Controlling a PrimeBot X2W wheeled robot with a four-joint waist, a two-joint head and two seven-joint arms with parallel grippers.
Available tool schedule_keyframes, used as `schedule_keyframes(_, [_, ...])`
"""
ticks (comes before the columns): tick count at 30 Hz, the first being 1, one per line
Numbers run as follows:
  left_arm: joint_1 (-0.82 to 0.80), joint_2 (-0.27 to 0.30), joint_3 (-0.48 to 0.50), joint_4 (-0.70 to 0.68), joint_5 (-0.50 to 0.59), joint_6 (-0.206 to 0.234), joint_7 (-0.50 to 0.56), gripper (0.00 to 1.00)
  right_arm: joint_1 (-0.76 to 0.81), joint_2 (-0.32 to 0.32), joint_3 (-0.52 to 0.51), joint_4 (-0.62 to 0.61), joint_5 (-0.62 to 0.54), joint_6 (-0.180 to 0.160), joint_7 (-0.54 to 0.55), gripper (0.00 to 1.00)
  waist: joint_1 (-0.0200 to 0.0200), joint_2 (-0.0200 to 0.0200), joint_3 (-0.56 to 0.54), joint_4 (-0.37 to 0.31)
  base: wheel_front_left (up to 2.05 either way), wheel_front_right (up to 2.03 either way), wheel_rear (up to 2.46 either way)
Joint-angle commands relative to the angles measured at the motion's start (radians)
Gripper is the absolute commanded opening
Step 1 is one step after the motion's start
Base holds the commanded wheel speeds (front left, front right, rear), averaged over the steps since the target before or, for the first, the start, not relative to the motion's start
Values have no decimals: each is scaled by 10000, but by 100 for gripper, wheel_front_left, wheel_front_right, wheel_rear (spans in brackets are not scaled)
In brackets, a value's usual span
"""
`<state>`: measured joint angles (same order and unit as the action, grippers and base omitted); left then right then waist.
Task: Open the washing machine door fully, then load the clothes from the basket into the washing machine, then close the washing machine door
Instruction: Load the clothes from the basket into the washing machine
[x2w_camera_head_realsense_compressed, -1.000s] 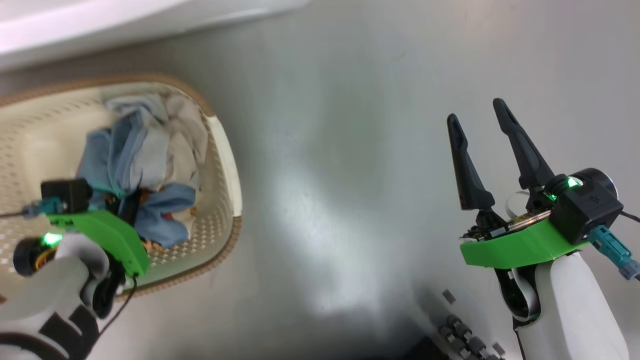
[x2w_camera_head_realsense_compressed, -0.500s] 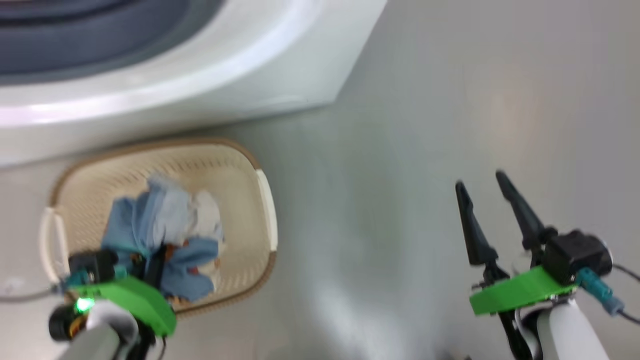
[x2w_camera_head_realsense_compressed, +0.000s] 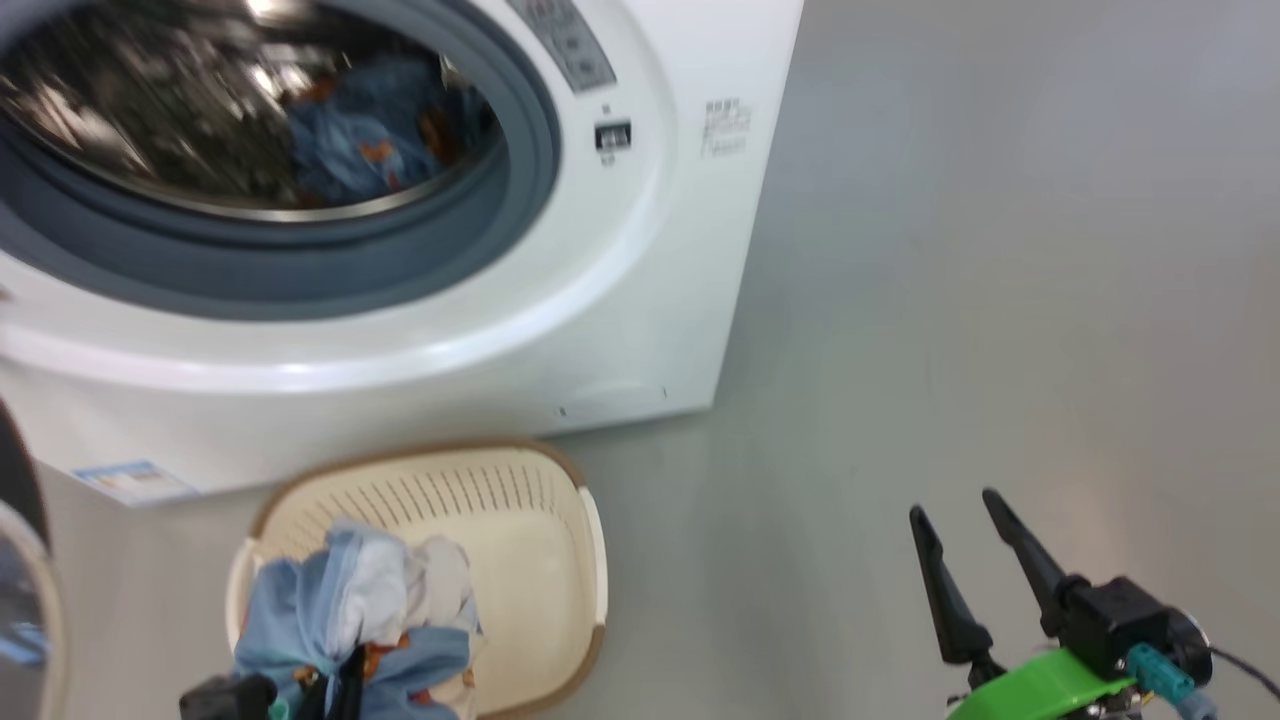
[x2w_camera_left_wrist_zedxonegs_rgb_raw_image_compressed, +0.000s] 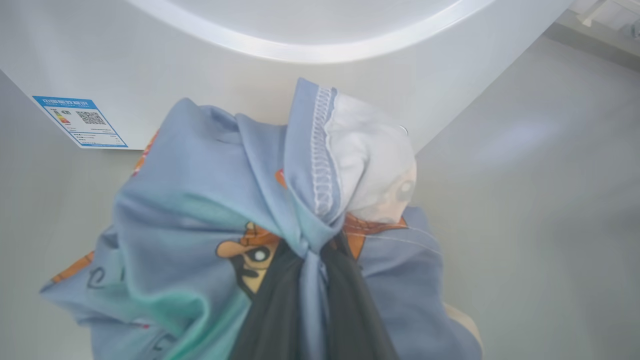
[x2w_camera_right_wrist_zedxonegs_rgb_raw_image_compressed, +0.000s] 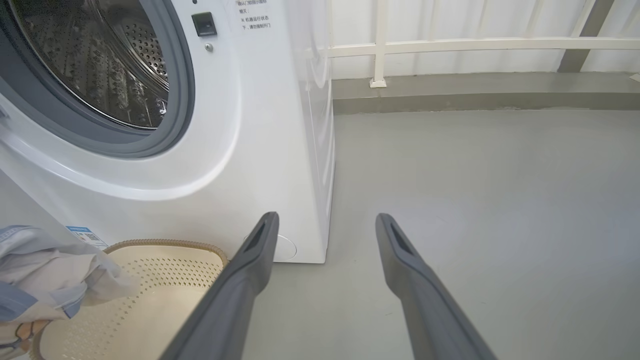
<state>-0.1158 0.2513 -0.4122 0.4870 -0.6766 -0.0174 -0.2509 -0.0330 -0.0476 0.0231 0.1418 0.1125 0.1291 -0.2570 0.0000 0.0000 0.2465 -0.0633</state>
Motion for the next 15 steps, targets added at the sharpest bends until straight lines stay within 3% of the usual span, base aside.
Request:
schedule_keyframes(1, [131,134,495,-275,180,72,-108,0,137,-26,267,-156,-120,16,-48,100,0,0,-1366,317,0,0,0])
schedule_keyframes(15, [1864,-679,2376,-2453,2205,287,-108,0,636,-26,362,105,-37,16,-48,100,0,0,-2819,151,0,0,0])
